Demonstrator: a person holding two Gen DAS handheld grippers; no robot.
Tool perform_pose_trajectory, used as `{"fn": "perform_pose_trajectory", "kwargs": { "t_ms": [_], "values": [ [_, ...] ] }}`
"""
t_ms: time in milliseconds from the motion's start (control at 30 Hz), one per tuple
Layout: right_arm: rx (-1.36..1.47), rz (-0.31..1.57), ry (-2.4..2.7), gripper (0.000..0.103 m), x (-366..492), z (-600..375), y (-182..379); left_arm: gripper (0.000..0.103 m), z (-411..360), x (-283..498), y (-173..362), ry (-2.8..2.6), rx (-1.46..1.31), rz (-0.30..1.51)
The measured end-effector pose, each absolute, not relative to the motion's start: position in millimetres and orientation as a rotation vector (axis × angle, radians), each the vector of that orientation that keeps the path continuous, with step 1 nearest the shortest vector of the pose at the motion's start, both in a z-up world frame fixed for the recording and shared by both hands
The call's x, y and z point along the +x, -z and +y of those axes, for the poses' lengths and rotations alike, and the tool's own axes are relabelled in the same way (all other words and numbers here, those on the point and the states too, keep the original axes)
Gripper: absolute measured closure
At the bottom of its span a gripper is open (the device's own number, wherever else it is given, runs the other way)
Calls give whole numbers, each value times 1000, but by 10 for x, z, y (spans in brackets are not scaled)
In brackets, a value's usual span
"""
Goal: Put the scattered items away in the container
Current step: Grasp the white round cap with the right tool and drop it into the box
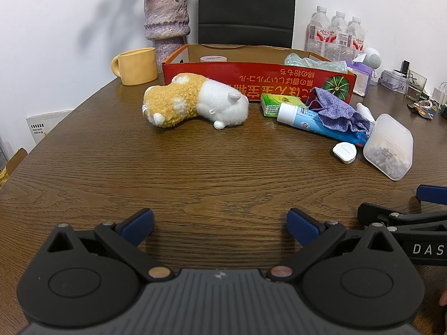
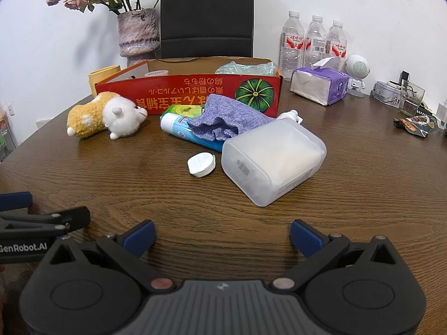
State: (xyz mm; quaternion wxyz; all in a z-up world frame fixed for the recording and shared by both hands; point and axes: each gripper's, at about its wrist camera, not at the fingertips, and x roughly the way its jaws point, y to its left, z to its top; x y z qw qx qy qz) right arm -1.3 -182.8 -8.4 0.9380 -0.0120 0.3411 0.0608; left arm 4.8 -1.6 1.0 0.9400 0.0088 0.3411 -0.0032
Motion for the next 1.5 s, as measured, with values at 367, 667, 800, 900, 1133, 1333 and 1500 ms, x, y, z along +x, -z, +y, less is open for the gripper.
{"fn": "perform_pose_trajectory", "kwargs": {
  "t_ms": [367, 667, 800, 900, 1133, 1333, 1500],
  "values": [
    [-37, 698, -168, 0, 560, -1515, 82, 0, 255, 761, -86, 3, 125, 674],
    [-28, 639, -136, 77, 658, -1569, 50, 0, 365, 1560, -202, -5, 310, 662],
    [-17, 638, -163, 77, 579, -1640, 42, 0, 348, 1523, -198, -15, 312, 656],
    [11, 643, -187, 78, 493, -1696, -15, 0, 324, 1293, -315, 15, 252, 595],
    [-5, 519, -334, 78, 520, -1690, -857, 0, 202, 1175, -492, 143, 105, 519],
    [-74, 582, -324, 77, 2141, -1270, -1089, 0, 214, 1329, -369, 120, 30, 520],
    [-62, 748, -197, 69, 3451, -1061, -790, 0, 201, 1325, -266, 75, 84, 499]
  ]
}}
